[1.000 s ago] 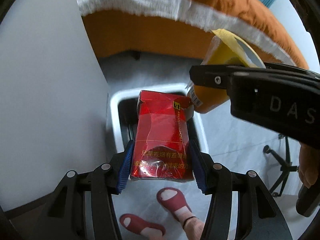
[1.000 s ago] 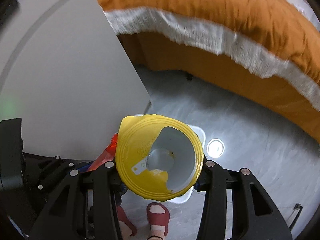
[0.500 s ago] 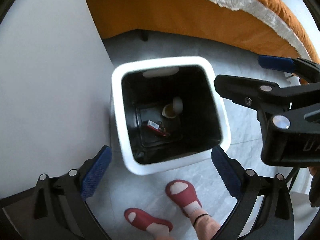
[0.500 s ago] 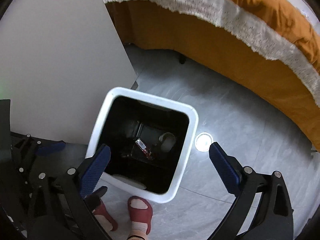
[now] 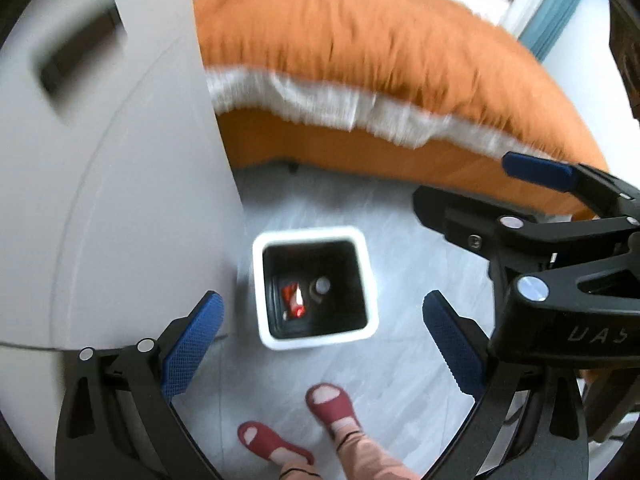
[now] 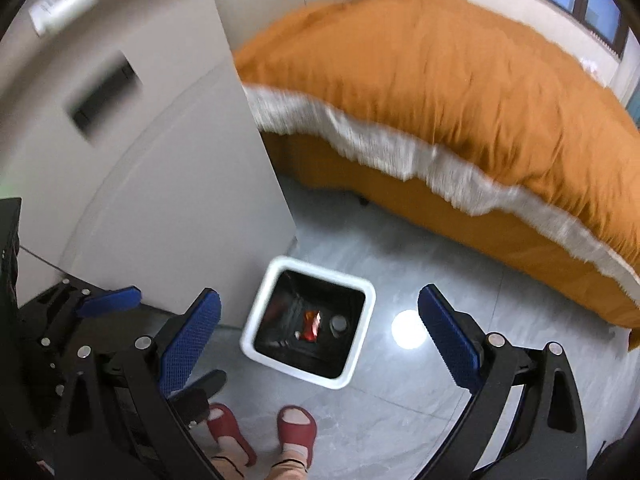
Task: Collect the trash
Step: 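Swing both tools back toward the desk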
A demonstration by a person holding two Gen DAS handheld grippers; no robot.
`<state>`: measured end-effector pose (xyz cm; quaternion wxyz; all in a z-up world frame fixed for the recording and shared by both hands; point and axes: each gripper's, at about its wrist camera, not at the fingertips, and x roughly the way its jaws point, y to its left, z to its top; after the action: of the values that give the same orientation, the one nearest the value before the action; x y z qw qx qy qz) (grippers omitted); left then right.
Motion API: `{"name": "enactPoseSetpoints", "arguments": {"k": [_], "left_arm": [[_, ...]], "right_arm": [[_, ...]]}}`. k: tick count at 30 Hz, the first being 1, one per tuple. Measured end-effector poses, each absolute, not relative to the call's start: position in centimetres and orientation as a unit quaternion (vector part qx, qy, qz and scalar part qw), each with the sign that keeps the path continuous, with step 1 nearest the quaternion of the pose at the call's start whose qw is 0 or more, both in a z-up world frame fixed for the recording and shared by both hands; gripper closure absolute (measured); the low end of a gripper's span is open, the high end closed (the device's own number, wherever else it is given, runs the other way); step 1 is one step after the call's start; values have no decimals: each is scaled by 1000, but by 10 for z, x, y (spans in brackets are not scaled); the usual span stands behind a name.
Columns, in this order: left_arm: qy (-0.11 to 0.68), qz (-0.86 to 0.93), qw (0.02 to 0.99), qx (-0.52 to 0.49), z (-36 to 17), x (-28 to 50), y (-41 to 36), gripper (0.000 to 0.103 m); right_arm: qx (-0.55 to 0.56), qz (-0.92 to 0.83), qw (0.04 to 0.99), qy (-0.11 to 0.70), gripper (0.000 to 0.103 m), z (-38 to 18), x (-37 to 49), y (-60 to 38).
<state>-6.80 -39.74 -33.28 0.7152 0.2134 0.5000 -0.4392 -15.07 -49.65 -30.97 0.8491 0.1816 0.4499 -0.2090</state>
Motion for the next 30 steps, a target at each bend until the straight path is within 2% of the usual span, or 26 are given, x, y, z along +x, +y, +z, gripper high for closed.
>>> {"name": "enactPoseSetpoints", "arguments": {"k": [8, 14, 20, 30], "left_arm": [[417, -410, 796, 157, -188, -72, -341, 5], [371, -319, 862, 133, -134, -67, -267, 5], [380, -216, 892, 113, -123, -51, -201, 5], [404, -133, 903, 68, -142, -29, -153, 5]], "right_arm": [[151, -145, 903, 374, 5, -183, -144, -468], [119, -58, 928, 349, 5, -130, -115, -420], [75, 34, 934, 349, 5, -112, -80, -367], [-2, 166, 910, 379, 5, -122, -13, -273]]}}
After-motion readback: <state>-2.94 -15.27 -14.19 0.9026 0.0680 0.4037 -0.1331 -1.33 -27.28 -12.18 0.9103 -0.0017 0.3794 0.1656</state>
